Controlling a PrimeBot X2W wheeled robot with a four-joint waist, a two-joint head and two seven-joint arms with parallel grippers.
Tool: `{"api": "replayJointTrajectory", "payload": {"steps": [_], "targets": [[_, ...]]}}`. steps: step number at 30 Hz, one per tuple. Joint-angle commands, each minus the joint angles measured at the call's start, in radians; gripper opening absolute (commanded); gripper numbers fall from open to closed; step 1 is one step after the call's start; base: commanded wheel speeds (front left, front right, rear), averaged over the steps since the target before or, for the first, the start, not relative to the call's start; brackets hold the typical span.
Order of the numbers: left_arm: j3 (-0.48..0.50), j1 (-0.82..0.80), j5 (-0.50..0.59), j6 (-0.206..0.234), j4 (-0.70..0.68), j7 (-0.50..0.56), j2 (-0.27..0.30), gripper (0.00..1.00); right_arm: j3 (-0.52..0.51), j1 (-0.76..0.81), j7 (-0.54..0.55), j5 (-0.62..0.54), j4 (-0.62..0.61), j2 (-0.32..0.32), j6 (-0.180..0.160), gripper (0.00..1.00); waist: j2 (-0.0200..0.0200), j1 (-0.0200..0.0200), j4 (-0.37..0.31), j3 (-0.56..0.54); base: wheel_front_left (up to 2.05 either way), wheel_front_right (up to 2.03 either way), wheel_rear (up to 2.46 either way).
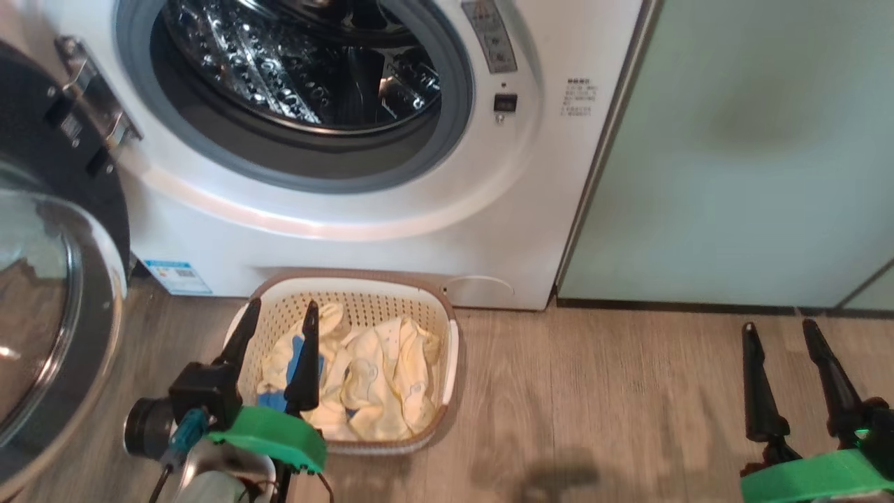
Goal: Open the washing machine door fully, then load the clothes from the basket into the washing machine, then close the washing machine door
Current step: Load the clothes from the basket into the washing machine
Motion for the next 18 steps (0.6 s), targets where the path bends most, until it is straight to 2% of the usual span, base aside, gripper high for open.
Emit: {"api": "replayJointTrajectory", "payload": {"steps": [1,8,18], "targets": [[0.026,-0.052,0.008,0.005,-0.035,-0.006,0.015,1.0,0.02,-0.02,-0.009,0.005,-0.034,-0.002,0.0,1.0,0.0,-0.0002,0.001,0.001,1.26,-1.26,0.0],[0.024,-0.054,0.004,0.007,-0.035,-0.01,0.02,1.0,0.022,-0.023,-0.009,0.005,-0.034,-0.001,0.0,1.0,0.0,-0.0002,0.003,0.004,0.85,-0.85,0.0],[0.016,-0.054,-0.006,0.004,-0.031,-0.012,0.026,1.0,0.023,-0.026,-0.009,0.006,-0.031,0.001,0.0,1.0,0.0,-0.0002,0.004,0.002,0.05,-0.05,0.0]]}}
